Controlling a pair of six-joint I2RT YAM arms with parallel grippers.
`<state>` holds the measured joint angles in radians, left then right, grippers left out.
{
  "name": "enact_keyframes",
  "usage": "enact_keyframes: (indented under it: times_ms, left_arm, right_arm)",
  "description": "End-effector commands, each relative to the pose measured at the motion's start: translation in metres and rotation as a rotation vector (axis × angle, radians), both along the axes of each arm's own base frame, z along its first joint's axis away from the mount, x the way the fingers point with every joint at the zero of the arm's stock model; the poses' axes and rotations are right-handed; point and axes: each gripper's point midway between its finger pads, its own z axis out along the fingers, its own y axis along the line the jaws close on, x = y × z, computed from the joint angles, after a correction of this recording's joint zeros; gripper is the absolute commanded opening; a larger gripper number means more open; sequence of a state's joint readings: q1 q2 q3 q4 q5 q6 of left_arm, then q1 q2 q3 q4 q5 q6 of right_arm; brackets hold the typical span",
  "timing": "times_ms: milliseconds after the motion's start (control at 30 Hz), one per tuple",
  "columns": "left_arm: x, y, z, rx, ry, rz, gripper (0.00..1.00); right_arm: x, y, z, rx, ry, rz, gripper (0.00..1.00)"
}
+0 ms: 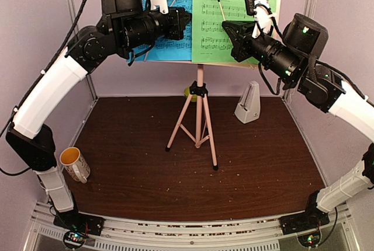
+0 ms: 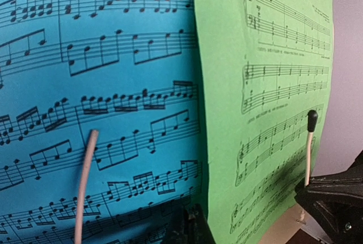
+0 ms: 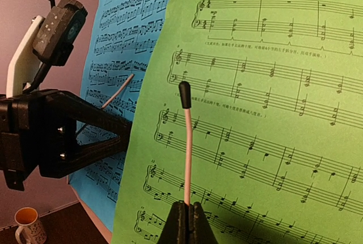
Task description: Set up the instrument practice props
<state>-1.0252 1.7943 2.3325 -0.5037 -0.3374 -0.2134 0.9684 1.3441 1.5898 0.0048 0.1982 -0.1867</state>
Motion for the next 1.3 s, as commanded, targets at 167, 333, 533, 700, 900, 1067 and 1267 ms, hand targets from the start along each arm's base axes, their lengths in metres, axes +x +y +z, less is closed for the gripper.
enact_keyframes:
  times_ms: [167,333,533,700,900,1067,1267]
  left_arm:
    - [-0.006,-0.008,0.016,-0.034,-0.036,-0.042,0.00]
    - [-0.007,-0.013,0.014,-0.029,-0.037,-0.047,0.00]
    - [-0.006,-0.019,0.012,-0.029,-0.035,-0.049,0.00]
    - [-0.008,-0.020,0.015,-0.033,-0.044,-0.053,0.00]
    - [-0.017,-0.010,0.028,-0.028,-0.077,-0.037,0.00]
    - [-0.021,0.006,0.035,-0.028,-0.088,0.002,0.00]
    - [-0.028,0.015,0.040,-0.029,-0.099,0.011,0.00]
  right_arm:
    - [-0.006,-0.010,0.010,0.028,-0.021,0.007,0.00]
    - [-0.006,-0.009,0.010,0.028,-0.022,0.008,0.00]
    - [-0.007,-0.009,0.011,0.029,-0.022,0.010,0.00]
    - [-0.006,-0.009,0.011,0.028,-0.022,0.009,0.00]
    - [-0.004,-0.009,0.010,0.033,-0.016,-0.004,0.00]
    - [-0.002,-0.012,0.010,0.043,-0.008,-0.019,0.08]
    - [-0.001,-0.017,0.012,0.057,0.002,-0.039,0.26]
